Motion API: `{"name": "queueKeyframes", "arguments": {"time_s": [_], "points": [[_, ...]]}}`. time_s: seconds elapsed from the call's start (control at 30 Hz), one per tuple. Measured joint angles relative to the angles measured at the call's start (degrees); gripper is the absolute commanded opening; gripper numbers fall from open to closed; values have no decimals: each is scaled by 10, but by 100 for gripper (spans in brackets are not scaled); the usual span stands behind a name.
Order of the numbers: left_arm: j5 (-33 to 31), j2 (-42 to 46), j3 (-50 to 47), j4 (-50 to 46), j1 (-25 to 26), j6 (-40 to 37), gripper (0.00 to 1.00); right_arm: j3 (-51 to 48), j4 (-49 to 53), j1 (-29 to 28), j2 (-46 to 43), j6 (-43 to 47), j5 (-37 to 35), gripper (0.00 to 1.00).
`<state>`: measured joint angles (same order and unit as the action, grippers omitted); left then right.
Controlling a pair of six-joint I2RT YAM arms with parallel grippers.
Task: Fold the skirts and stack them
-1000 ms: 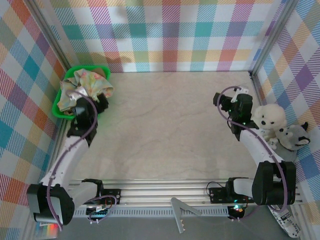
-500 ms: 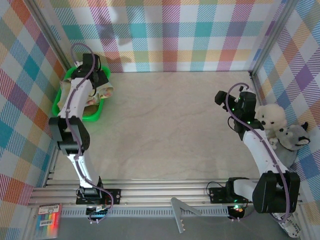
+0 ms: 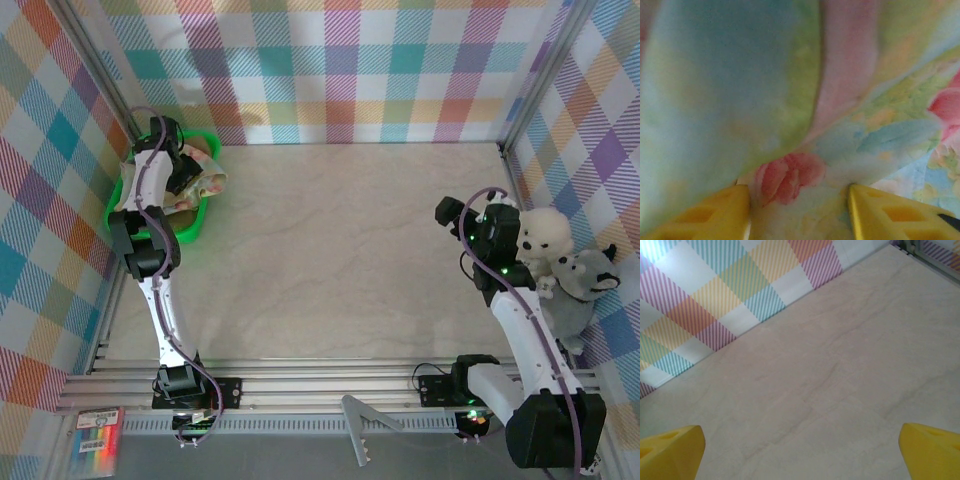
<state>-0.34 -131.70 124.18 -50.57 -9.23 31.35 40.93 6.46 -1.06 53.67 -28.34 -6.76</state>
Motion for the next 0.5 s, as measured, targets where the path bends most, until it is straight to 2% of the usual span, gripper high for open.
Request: {"name": "queueKeyframes", "arguments": {"time_s": [0.17, 0.2, 0.37, 0.5], "points": [[49, -1, -3, 2, -7, 17, 5, -18, 20, 0, -17, -9, -4, 99], [59, 0, -8, 8, -7, 18, 0, -19, 24, 0, -20, -10, -4, 99], [93, 33, -71, 52, -16, 21, 0, -28, 30, 0, -35, -12, -18, 99], [138, 105, -124, 91, -18, 26, 0, -52, 25, 0, -46, -27, -39, 99]]}}
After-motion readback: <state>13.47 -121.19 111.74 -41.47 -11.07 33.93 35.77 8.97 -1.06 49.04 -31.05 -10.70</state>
